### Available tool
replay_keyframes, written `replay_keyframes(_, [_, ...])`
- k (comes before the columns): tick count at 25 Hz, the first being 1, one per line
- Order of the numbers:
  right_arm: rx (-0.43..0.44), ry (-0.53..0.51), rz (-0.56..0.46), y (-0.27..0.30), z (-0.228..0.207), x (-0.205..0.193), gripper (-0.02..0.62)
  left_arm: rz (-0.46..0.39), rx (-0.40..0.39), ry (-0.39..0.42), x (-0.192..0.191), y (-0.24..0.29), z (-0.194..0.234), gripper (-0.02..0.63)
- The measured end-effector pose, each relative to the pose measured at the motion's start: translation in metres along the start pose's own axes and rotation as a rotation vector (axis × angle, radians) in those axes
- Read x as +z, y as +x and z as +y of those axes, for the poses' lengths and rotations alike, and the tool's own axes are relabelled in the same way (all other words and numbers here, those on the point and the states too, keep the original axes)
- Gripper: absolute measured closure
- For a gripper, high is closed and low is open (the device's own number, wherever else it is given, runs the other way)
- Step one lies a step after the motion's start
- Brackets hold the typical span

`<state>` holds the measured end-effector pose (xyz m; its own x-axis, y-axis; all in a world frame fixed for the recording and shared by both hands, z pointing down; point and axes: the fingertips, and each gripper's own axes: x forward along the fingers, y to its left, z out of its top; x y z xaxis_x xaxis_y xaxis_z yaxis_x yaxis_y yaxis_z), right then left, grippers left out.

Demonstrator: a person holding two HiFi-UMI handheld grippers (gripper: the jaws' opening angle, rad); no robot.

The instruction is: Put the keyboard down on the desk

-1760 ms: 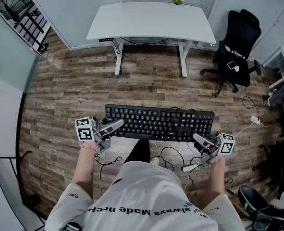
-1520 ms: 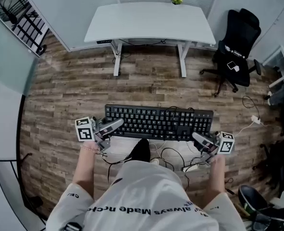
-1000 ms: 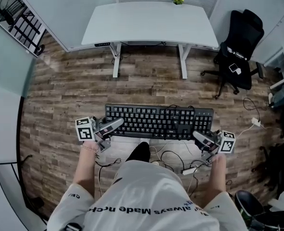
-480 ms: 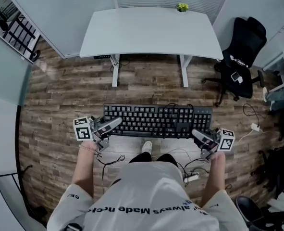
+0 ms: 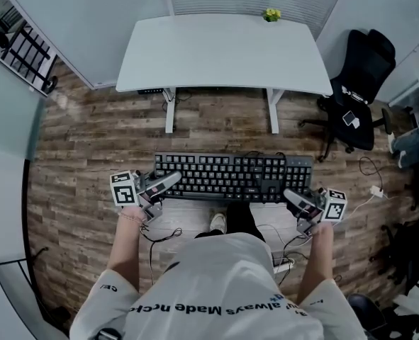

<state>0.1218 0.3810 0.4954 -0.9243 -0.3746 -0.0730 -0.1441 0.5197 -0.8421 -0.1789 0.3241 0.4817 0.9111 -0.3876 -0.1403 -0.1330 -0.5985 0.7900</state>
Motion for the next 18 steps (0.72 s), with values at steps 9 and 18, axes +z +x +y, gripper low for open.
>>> replay_keyframes(9, [0.009,-0.020,-0.010,-0.001,-0.012,0.006,0.488,0.000,-0.001,0.017,0.002,0.007,0.008,0.471])
replay_keyframes(18, [0.022,-0.020,-0.008,0.002,-0.043,0.051,0.488,-0.003,0.008,0.027,0.031,0.042,0.034,0.471])
